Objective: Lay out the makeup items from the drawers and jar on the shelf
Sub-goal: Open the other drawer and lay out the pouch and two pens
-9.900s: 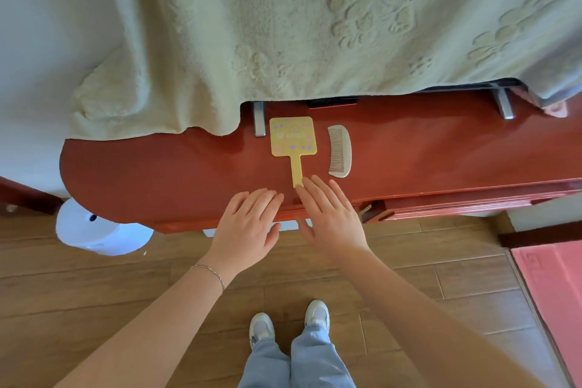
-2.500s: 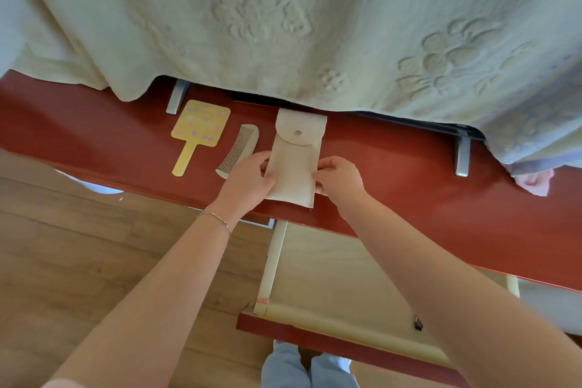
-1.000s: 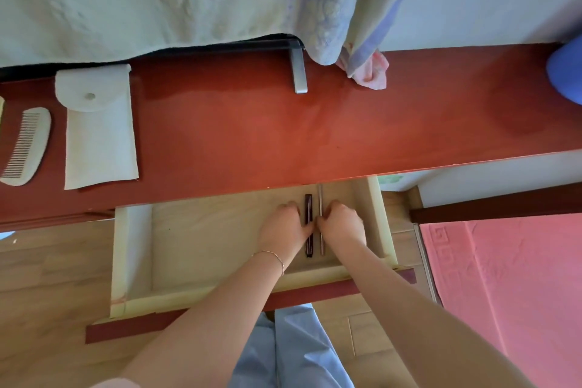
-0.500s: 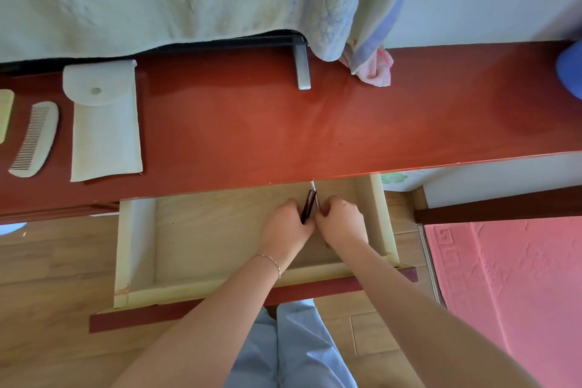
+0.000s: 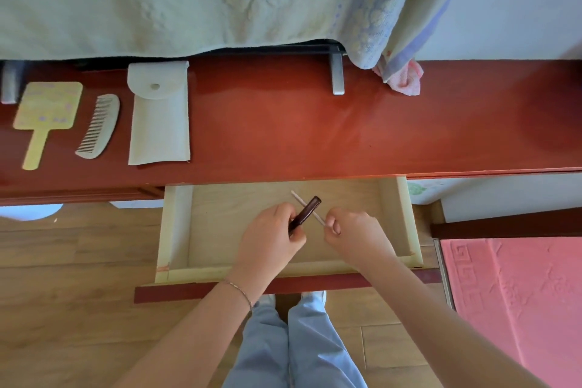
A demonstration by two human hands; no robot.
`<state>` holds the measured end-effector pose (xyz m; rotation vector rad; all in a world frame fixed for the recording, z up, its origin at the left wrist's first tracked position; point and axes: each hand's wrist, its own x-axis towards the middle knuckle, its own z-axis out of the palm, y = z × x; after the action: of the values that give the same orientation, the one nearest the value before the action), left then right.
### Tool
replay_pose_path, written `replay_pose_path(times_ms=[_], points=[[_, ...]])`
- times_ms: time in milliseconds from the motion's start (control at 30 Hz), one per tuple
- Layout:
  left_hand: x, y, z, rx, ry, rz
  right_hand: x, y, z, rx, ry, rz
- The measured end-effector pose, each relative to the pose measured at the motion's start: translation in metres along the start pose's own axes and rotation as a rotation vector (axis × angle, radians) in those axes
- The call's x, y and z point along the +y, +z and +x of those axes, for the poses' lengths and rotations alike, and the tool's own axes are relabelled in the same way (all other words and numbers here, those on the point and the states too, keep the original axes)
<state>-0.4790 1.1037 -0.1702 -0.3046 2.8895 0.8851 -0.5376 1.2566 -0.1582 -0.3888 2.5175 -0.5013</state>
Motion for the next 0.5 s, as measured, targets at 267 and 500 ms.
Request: replay_pose_path(times_ms=[267, 500], points=[[-0.017, -0.059, 0.006, 0.304, 0.071, -0.002, -0.035, -0.031, 0.010, 0.171, -0.195, 0.012], [-0.035, -0.097, 0.053, 0.403, 0.167, 0.149, -0.054, -0.071, 0.071, 0.337, -0.238, 0.038]])
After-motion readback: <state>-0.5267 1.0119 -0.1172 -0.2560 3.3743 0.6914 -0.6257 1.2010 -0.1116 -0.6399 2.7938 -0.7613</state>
